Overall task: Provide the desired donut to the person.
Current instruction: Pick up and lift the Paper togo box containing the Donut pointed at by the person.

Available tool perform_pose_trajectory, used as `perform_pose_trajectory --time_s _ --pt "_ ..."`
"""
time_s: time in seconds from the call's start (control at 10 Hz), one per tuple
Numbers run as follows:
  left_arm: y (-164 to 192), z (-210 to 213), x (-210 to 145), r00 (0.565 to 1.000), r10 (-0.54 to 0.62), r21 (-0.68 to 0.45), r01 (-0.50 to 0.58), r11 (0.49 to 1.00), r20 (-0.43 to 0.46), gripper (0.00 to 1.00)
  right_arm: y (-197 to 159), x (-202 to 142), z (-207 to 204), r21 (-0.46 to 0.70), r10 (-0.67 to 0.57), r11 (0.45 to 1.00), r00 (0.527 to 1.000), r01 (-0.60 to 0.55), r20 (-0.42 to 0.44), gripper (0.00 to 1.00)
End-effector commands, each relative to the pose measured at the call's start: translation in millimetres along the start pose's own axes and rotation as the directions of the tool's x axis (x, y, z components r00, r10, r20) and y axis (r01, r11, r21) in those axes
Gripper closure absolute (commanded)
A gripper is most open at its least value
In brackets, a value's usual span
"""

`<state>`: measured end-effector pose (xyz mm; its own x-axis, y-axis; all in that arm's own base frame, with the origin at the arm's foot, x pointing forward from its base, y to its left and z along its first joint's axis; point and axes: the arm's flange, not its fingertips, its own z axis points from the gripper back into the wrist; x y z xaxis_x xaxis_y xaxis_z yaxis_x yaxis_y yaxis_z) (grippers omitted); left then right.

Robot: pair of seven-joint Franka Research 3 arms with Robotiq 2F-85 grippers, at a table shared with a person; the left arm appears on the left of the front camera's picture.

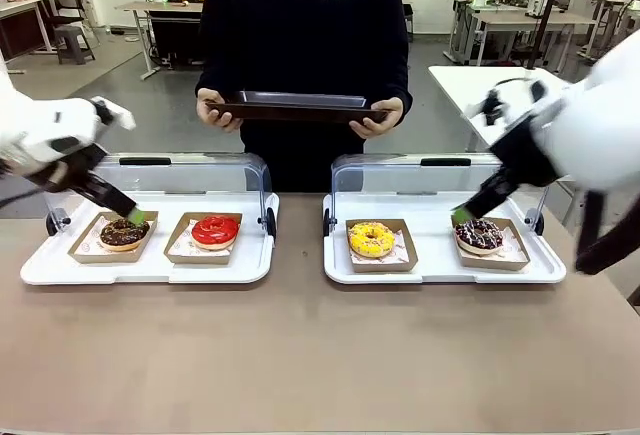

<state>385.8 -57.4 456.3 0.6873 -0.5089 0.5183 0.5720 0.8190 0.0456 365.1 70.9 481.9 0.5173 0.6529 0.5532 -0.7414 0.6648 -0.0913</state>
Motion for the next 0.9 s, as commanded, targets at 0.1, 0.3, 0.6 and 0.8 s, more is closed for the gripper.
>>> perform_pose_trajectory --time_s 0.1,0.3,0.6,0.8 --pt "12 22 -84 0.996 -0.006 -0.051 0.010 0.999 0.086 0.00 -28 -72 48 0.055 0.062 0.996 0.996 -0.066 0.058 0.00" --pt "26 31 -107 0.990 -0.024 -0.105 0.039 0.994 0.140 0.00 -47 -92 66 0.054 0.055 0.997 0.994 -0.061 0.098 0.00" --pt "41 42 -130 0.981 0.004 -0.122 0.020 0.992 0.195 0.00 -65 -116 82 0.117 0.057 0.990 0.984 -0.078 0.168 0.00" --pt "45 41 -132 0.977 -0.017 -0.157 0.051 0.986 0.212 0.00 -65 -120 86 0.128 0.073 0.987 0.978 -0.099 0.196 0.00"
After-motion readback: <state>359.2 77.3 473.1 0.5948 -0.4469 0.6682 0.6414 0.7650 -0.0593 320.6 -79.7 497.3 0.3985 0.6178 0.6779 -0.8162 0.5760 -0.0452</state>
